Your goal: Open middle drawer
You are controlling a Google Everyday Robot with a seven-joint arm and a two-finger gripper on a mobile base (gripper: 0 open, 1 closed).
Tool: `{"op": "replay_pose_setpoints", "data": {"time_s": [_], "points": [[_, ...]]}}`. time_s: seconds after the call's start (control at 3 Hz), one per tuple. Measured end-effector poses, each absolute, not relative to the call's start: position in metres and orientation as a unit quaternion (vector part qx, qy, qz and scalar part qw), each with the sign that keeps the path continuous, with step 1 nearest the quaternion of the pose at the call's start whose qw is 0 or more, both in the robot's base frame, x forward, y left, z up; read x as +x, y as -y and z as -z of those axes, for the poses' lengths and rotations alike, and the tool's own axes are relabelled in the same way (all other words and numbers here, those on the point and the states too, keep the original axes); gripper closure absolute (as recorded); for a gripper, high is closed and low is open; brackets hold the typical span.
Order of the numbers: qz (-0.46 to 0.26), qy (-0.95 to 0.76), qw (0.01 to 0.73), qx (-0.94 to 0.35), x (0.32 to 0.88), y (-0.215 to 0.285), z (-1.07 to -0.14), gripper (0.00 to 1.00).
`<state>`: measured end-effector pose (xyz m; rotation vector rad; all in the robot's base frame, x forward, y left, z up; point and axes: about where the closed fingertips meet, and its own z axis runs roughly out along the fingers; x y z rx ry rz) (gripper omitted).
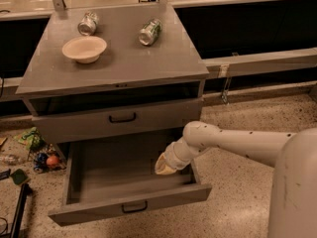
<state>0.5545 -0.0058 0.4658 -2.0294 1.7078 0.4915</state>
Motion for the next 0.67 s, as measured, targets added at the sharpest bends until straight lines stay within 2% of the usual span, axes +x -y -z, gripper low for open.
{"op": "replay_pose_setpoints", "data": {"time_s": [0.33,0.67], "points": [[-0.181,-0.623,0.278,-0.708,0.569,0.018,-0.509,1.0],[-0.201,-0.635,0.301,-0.683,0.567,0.04,-0.536,1.0]]}}
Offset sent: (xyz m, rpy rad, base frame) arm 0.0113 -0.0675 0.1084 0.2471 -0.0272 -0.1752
